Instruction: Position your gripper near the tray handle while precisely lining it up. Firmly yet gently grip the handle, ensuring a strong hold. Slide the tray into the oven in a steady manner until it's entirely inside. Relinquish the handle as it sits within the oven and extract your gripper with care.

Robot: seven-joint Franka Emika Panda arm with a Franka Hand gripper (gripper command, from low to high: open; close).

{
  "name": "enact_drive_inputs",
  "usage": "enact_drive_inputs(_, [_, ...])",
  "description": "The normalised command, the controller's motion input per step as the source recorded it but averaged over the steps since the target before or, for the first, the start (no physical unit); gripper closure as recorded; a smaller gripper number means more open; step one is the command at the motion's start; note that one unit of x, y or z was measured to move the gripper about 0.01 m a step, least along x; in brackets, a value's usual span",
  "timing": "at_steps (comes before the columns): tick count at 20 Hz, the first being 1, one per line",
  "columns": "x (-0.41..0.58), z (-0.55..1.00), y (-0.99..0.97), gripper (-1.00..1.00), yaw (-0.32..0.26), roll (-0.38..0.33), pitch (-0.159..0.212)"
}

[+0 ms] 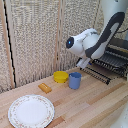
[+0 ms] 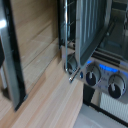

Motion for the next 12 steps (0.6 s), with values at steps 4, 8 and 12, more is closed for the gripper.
enact_drive_inputs(4, [0.000,-0.05,-0.71,-1.00,0.084,-0.155,0.036])
enact_drive_inputs(8, [0.000,-0.06,-0.55,-1.00,0.050,-0.171,0.010])
enact_drive_inputs(12, [0.016,-0.06,-0.38,-1.00,0.004,-0.241,0.005])
